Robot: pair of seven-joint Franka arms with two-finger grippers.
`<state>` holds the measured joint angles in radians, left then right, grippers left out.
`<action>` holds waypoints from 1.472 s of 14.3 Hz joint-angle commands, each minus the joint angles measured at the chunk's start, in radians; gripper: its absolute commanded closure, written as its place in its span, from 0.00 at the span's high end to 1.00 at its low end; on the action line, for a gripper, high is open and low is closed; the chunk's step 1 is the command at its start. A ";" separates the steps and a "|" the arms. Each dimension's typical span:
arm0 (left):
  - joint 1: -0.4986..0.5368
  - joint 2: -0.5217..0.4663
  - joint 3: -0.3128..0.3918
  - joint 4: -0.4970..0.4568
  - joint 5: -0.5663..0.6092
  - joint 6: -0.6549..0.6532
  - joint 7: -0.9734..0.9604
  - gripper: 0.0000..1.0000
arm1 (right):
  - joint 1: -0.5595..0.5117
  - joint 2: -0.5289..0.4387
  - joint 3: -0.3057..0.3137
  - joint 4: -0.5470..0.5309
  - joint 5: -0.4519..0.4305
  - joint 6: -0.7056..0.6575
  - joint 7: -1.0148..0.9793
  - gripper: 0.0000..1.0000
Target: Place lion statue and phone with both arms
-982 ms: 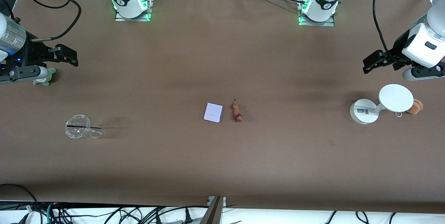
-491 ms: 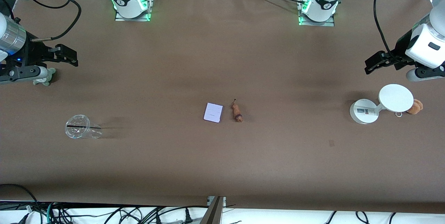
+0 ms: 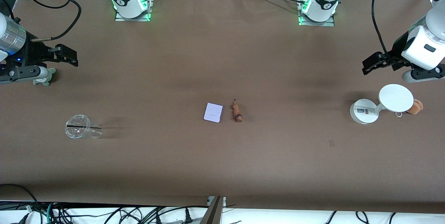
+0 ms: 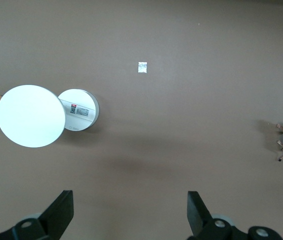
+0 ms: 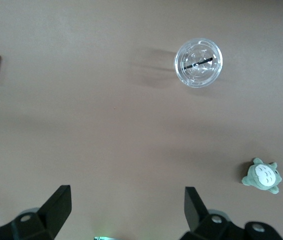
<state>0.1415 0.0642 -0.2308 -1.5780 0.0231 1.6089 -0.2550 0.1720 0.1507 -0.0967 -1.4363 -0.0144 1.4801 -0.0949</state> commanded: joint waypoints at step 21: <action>0.003 0.069 -0.041 0.039 -0.009 -0.006 -0.015 1.00 | -0.002 0.009 0.002 0.023 -0.004 -0.007 0.003 1.00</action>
<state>0.1452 0.1182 -0.2665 -1.5534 0.0231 1.6116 -0.2905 0.1719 0.1507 -0.0968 -1.4360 -0.0144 1.4801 -0.0946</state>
